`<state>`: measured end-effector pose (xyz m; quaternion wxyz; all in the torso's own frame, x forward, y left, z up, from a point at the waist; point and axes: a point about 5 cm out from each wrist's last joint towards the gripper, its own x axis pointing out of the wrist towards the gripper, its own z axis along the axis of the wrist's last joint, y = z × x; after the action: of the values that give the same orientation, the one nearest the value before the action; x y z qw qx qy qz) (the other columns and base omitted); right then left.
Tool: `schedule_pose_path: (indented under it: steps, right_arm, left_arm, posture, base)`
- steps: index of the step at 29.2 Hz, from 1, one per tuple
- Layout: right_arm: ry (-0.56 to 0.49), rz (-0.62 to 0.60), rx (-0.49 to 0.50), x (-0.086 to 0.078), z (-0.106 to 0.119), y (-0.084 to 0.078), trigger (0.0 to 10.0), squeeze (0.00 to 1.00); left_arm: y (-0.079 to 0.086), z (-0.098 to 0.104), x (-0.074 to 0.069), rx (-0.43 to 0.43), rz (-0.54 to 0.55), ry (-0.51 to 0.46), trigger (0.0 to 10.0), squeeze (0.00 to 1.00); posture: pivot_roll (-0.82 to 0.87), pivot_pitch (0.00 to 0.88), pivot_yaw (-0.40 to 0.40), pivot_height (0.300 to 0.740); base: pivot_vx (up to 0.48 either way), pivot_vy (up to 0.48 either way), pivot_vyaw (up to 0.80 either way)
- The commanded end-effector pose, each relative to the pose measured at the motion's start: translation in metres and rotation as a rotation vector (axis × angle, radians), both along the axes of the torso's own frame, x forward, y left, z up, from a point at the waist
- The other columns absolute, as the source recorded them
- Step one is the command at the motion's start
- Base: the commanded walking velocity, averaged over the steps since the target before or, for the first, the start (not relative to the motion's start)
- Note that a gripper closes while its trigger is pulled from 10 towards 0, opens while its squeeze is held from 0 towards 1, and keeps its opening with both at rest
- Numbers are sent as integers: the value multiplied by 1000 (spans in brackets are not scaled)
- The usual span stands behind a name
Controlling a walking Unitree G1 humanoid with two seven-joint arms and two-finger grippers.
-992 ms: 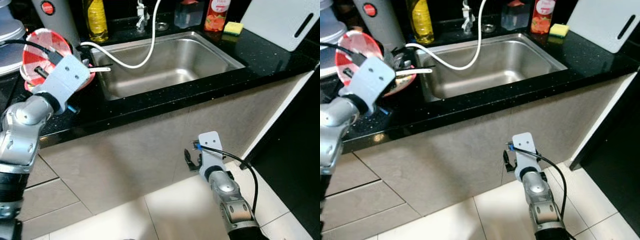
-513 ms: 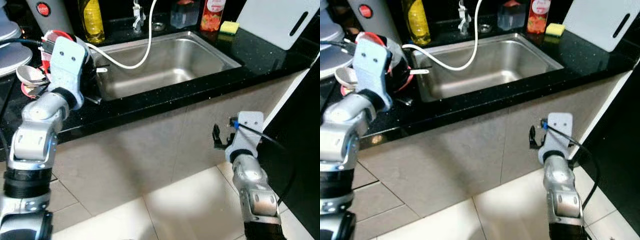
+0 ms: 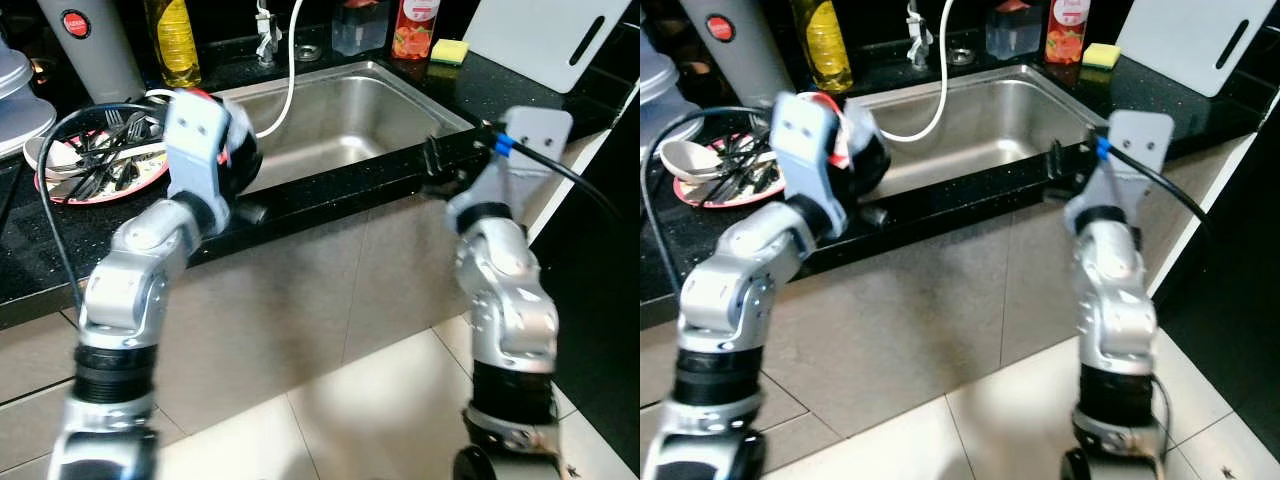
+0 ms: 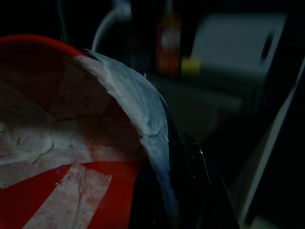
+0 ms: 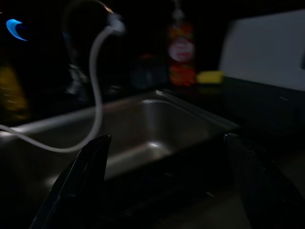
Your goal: Kitchen organization
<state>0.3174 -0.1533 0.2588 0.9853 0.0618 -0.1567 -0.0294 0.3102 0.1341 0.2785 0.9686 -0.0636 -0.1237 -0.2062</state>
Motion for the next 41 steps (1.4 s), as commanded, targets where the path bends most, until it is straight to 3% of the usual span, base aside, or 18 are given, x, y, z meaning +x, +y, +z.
schedule_pose_path:
  steps: [1,4,9,11,15,27,31,41]
  right_arm:
    - [-37,-4,17,3,9,3,10000,0]
    - [-103,33,-3,6,27,10,10000,0]
    - [-143,73,-28,9,40,15,10000,0]
    - [-151,80,-8,11,42,14,10000,0]
    - [-141,90,37,15,41,14,10000,0]
    - [-145,77,54,17,38,14,10000,0]
    - [-152,80,82,17,39,13,10000,0]
    - [-150,87,90,18,37,15,10000,0]
  left_arm:
    - [13,10,-7,-141,60,-44,10000,0]
    - [16,9,-12,-214,45,-20,10000,0]
    - [22,12,-19,-173,89,-59,10000,0]
    - [40,20,-21,-190,187,-96,10000,0]
    - [52,23,-24,-121,258,-113,10000,0]
    - [45,29,-20,14,339,-181,10000,0]
    - [41,38,-18,24,325,-219,10000,0]
    - [39,38,-18,50,329,-236,10000,0]
  posture:
    - [63,0,50,740]
    - [80,0,43,740]
    - [97,0,29,740]
    - [114,0,14,740]
    - [120,0,8,740]
    - [110,0,14,740]
    - [106,3,17,740]
    - [112,5,20,740]
  base:
    - [0,0,0]
    - [0,0,0]
    - [0,0,0]
    - [0,0,0]
    - [0,0,0]
    - [0,0,0]
    - [71,0,0]
    - [358,0,0]
